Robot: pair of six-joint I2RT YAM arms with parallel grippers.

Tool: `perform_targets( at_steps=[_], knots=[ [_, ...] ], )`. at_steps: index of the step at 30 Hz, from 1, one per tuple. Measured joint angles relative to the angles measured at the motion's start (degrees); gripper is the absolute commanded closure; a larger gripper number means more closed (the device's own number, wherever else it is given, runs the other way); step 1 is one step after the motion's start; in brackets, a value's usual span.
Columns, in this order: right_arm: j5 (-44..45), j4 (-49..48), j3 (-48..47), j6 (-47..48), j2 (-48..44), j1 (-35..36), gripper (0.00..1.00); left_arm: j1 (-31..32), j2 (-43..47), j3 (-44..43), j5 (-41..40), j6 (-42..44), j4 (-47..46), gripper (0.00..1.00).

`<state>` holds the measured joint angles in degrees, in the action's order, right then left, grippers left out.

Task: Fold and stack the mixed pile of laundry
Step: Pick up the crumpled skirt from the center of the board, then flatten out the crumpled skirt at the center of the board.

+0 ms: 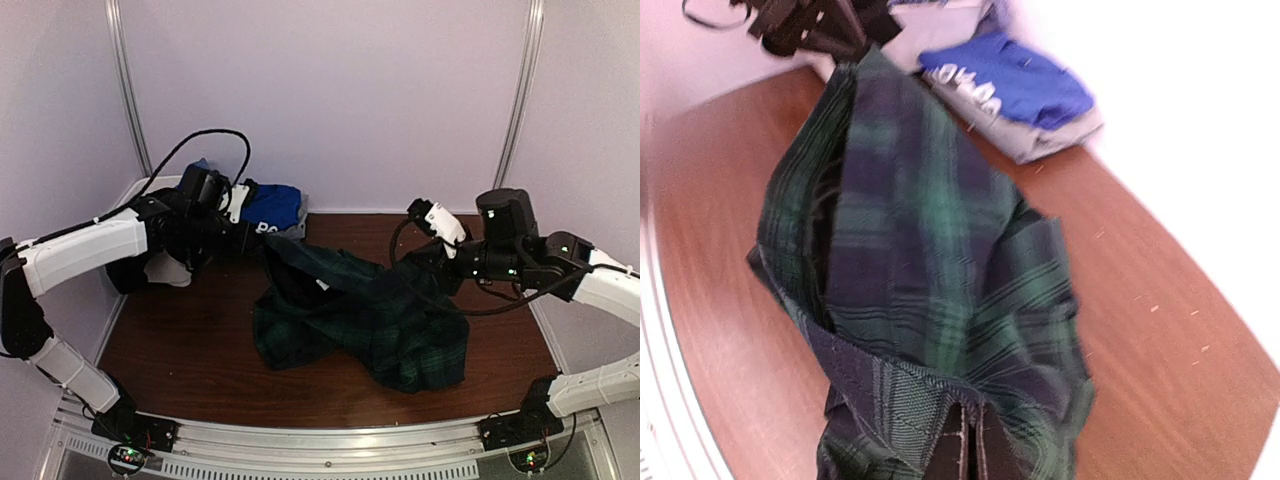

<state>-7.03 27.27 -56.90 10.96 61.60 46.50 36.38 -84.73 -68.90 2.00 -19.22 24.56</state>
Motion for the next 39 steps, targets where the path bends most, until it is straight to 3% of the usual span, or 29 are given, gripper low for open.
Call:
perform_targets(
  at_steps=[7, 15, 21, 26, 31, 36, 39],
  knots=[
    [13.79, -5.33, -9.42, -0.20, -6.64, -0.04, 1.00, 0.00, 0.92, -16.37, -4.52, 0.02, 3.39, 1.00],
    [16.44, -6.36, -23.19, 0.63, -6.12, -0.04, 1.00, 1.07, 3.50, -31.69, -2.38, -1.38, 4.04, 1.00],
    [10.95, -4.13, -30.77, -1.90, -6.95, 1.29, 1.00, 4.94, 12.85, -30.23, 0.90, -4.59, 3.91, 1.00],
    [5.81, -0.74, -30.86, -5.66, -9.16, 4.81, 1.00, 10.47, 21.57, -25.83, 1.75, -6.93, 3.74, 1.00],
    [3.69, -0.04, -28.92, -10.27, -11.67, 5.90, 1.00, 13.77, 23.65, -24.94, 1.55, -9.33, 3.85, 1.00],
    [12.59, -0.04, -26.88, -13.92, -11.39, 5.97, 1.00, 13.29, 19.74, -25.27, -4.31, -13.16, 6.82, 1.00],
    [18.05, -0.76, -23.80, -15.96, -9.03, 2.97, 1.00, 7.65, 14.10, -25.09, -4.76, -16.68, 8.50, 1.00]
  ],
)
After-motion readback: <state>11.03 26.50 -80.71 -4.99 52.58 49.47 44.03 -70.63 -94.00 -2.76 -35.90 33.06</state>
